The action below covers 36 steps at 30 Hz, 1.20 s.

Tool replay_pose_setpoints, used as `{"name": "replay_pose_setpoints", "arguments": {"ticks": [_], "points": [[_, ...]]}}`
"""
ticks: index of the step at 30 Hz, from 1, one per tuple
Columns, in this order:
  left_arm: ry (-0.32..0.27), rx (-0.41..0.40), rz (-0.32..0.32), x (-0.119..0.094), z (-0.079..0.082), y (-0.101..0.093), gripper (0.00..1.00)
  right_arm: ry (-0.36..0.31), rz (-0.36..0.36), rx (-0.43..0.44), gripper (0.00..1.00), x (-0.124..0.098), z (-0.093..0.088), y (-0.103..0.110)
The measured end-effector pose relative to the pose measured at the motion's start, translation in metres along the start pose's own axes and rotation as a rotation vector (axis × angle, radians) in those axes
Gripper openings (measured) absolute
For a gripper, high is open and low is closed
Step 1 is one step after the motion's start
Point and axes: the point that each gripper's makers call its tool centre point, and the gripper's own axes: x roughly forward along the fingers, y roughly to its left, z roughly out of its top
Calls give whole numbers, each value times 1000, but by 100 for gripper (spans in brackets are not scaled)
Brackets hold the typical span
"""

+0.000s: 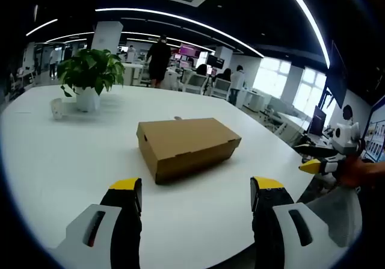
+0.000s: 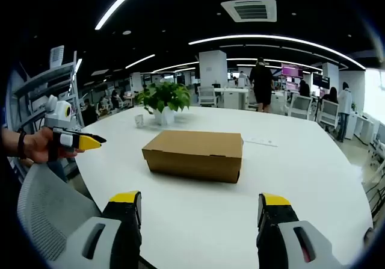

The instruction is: Operate the shoe box by opening the lid, removing the specified soft item, and placing it in the target area until the item is outside and the box remains undamaged.

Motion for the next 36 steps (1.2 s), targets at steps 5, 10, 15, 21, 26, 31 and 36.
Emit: {"name": "replay_pose_setpoints", "arguments": {"ticks": [5,10,15,21,26,31,36], "points": [[2,2,-1,0,0,-2,76,2,2,-1,78,0,0,1],[3,2,-2,0,0,-2,76,3,3,-3,78,1,-1,1],[1,-2,-3,-1,0,-3,76,3,2,-1,78,0,-1,0],[8,1,-6,0,-1,-3,76,1,0,2,78,0,-1,-1],[8,0,-9,1,-1,-3,76,3,2,4,77,0,-1,0],[8,-2,-8,1,-1,-3,76,6,5,4,78,1,-2,0],[6,-4,-8,1,-1,-2,75,10,5,0,77,1,-2,1]]}}
